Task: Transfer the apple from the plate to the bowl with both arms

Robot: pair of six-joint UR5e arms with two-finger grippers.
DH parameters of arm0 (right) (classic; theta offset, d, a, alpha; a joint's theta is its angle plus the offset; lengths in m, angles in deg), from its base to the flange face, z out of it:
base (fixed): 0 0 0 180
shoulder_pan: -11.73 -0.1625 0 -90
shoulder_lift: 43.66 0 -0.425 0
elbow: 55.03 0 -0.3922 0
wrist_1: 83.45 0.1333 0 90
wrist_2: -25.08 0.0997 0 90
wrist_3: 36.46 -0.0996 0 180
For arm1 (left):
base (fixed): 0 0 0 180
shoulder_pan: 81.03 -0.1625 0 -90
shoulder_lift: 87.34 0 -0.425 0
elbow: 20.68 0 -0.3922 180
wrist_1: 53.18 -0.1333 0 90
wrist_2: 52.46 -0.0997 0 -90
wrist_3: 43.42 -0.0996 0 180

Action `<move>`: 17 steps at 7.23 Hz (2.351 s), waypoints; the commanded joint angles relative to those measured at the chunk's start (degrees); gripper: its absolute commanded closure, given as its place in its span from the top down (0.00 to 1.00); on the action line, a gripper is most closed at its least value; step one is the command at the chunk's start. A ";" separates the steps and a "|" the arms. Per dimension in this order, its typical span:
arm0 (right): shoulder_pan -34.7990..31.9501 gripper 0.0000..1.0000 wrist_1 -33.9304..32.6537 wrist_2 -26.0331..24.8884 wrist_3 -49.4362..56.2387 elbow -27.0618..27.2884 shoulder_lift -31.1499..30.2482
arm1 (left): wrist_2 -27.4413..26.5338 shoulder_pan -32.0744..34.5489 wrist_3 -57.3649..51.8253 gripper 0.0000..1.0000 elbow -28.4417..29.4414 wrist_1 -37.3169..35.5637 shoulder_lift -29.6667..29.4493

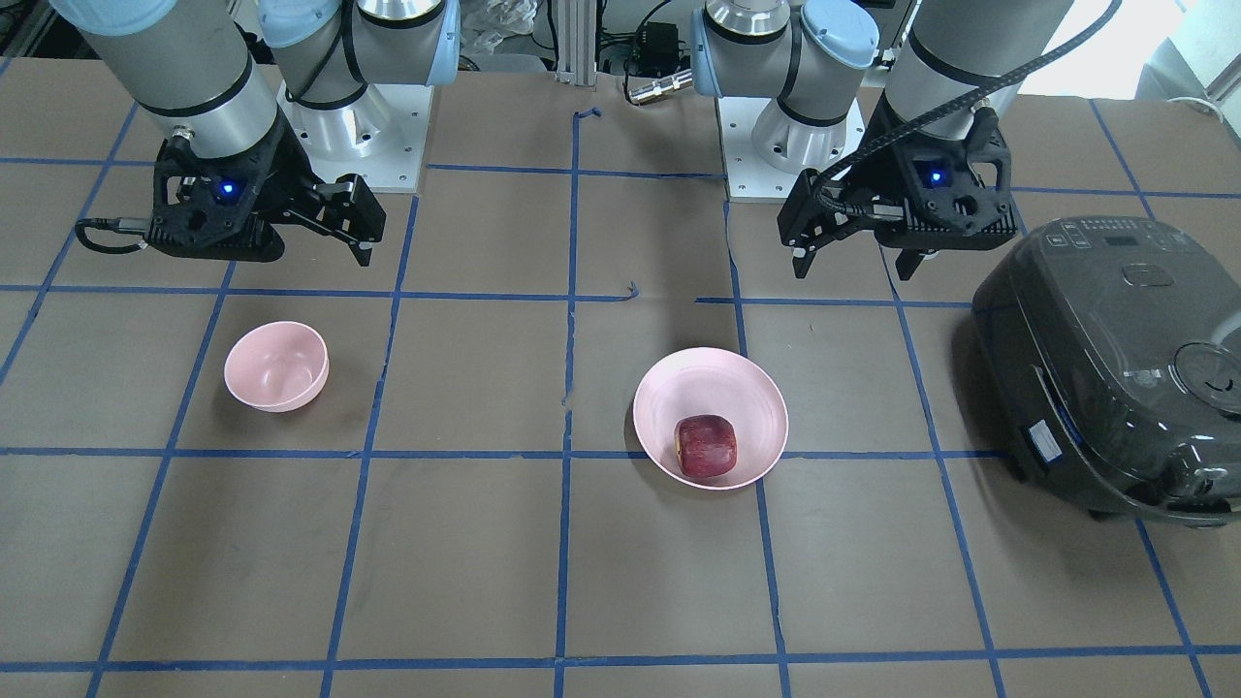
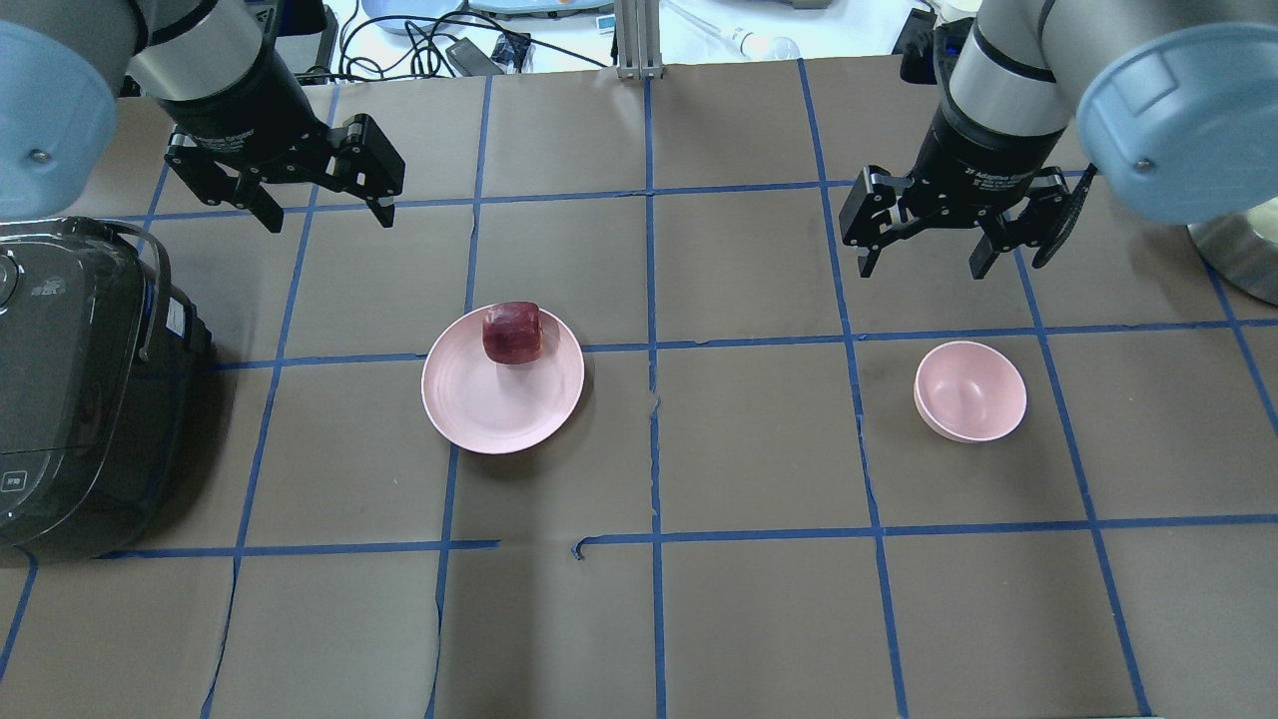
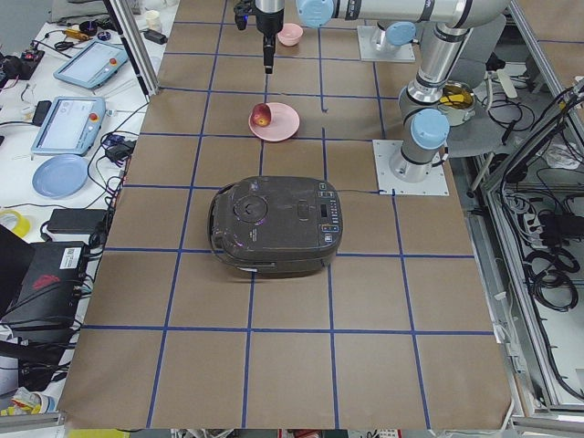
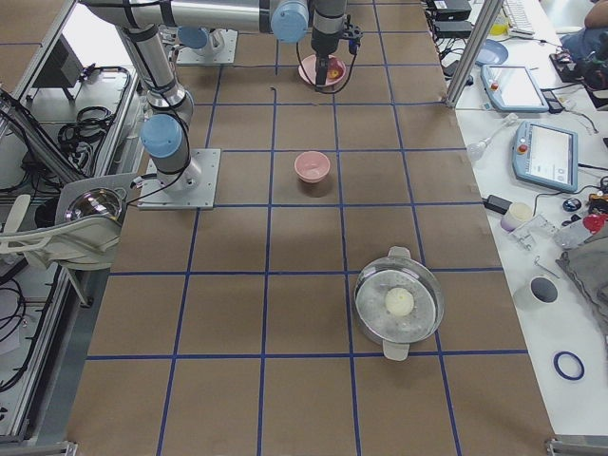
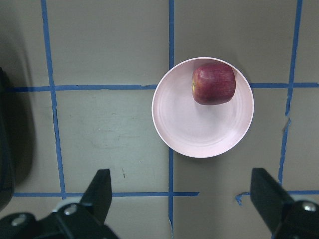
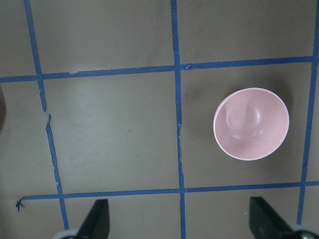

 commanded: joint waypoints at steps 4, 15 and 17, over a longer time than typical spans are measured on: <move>0.09 1.00 0.06 0.23 -0.11 -0.09 0.07 | 0.12 0.18 0.00 1.00 0.00 0.00 -0.19; 0.09 1.00 -0.11 0.15 -0.72 0.00 0.07 | -0.14 0.27 0.09 1.00 -0.09 -0.09 -1.16; 0.09 1.00 -0.29 0.05 -1.16 0.00 0.07 | 0.12 0.70 2.97 1.00 -2.27 -5.67 -4.83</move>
